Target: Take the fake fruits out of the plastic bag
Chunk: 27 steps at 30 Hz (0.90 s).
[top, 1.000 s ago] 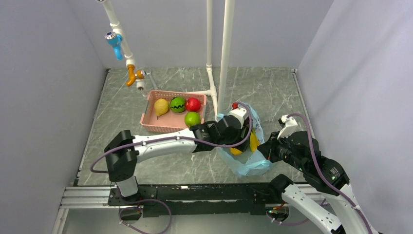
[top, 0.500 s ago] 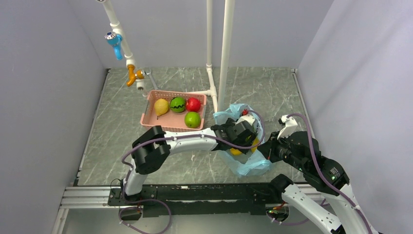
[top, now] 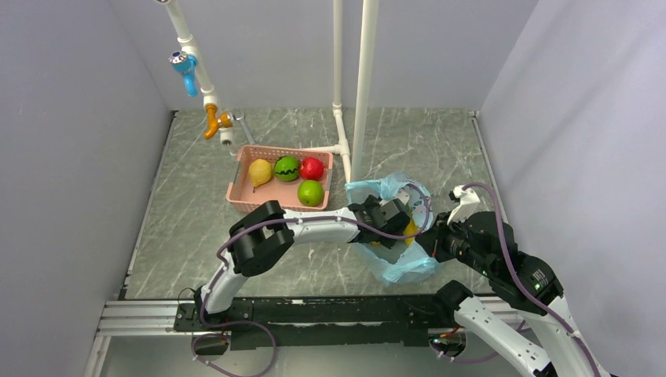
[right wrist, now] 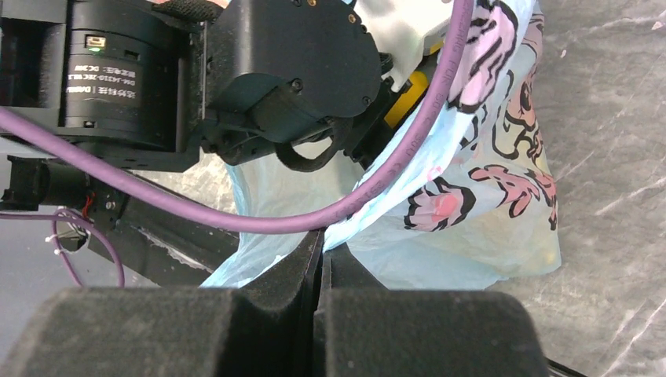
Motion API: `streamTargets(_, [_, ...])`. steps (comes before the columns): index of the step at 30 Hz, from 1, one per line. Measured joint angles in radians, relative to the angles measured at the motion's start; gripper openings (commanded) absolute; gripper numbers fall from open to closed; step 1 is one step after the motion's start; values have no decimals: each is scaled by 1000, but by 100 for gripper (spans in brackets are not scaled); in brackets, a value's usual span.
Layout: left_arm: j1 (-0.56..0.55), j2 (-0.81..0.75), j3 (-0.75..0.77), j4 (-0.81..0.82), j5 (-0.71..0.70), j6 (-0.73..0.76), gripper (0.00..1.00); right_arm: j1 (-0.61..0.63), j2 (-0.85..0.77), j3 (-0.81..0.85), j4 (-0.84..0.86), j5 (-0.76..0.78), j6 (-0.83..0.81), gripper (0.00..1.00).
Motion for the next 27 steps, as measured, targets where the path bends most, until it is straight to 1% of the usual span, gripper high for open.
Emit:
streamTargets(6, [16, 10, 1, 13, 0, 9, 51, 0, 0, 0, 4, 0, 0, 0])
streamTargets(7, [16, 10, 1, 14, 0, 9, 48, 0, 0, 0, 4, 0, 0, 0])
streamTargets(16, [18, -10, -6, 10, 6, 26, 33, 0, 0, 0, 4, 0, 0, 0])
streamTargets(20, [19, -70, -42, 8, 23, 27, 30, 0, 0, 0, 4, 0, 0, 0])
streamTargets(24, [19, -161, -84, 13, 61, 31, 30, 0, 0, 0, 4, 0, 0, 0])
streamTargets(27, [19, -235, -126, 47, 106, 33, 30, 0, 0, 0, 4, 0, 0, 0])
